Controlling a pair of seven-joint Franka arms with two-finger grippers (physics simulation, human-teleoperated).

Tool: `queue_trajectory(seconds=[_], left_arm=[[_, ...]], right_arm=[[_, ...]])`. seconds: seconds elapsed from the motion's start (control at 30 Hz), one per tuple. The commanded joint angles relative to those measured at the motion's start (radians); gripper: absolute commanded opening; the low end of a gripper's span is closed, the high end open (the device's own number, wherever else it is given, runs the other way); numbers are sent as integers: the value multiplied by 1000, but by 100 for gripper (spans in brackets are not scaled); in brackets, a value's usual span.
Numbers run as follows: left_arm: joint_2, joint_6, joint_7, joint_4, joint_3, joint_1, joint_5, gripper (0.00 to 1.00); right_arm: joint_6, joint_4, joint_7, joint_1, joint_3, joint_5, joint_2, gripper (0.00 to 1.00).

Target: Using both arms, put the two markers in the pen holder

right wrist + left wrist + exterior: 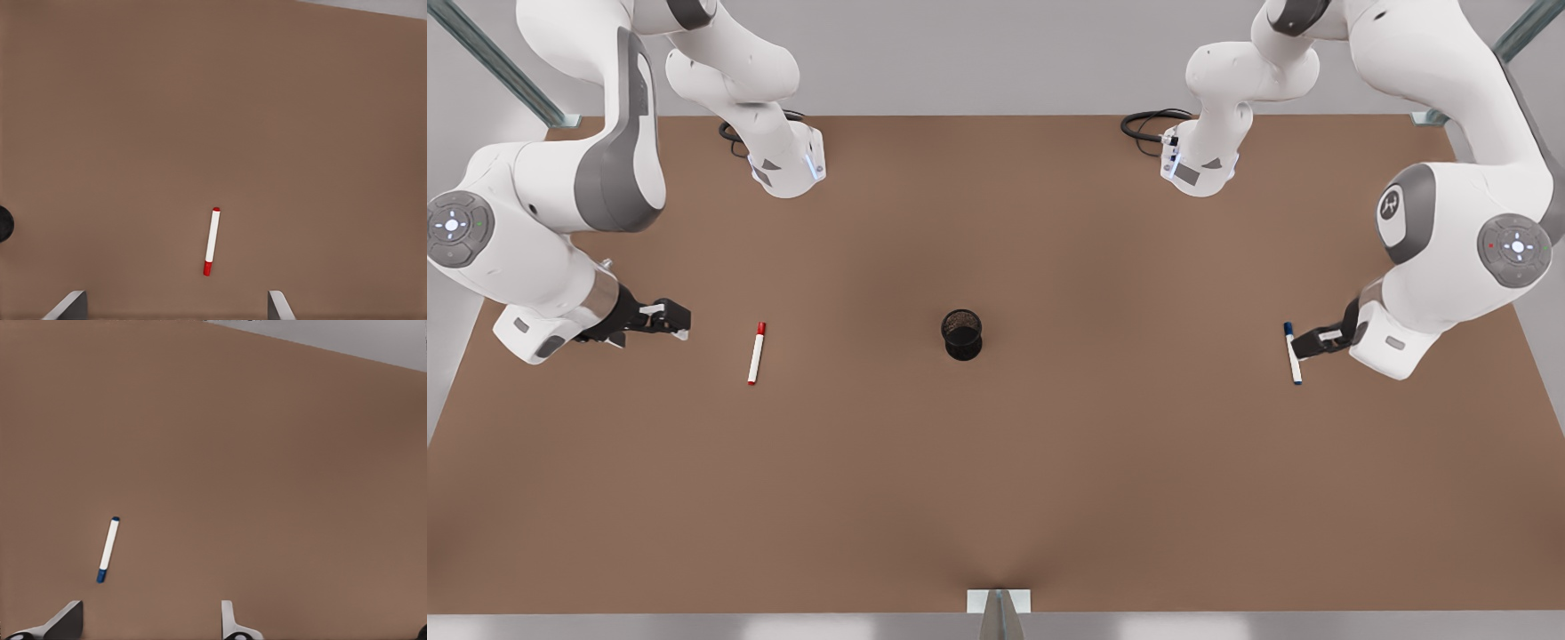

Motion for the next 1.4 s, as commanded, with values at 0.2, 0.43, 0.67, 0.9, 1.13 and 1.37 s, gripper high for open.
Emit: queue_trajectory(seconds=[0.2,0.43,0.67,0.9,1.13,1.37], left_arm=[[90,139,243,-22,3,45,-14,100],[143,377,403,-246,6,150,-55,100],[129,473,527,-378,27,176,-51,100],[127,630,614,-528,35,219,-51,100],[143,766,613,-634,66,219,-51,100],[189,846,576,-660,95,217,-51,100]], right_arm=[[128,1,17,3,1,-6,30,100],[559,-353,123,8,4,-12,86,100],[766,-678,141,-15,14,-12,5,100],[919,-786,136,-52,12,-12,72,100],[1025,-824,140,-78,12,-12,171,100],[1094,-845,132,-95,12,-12,217,57]])
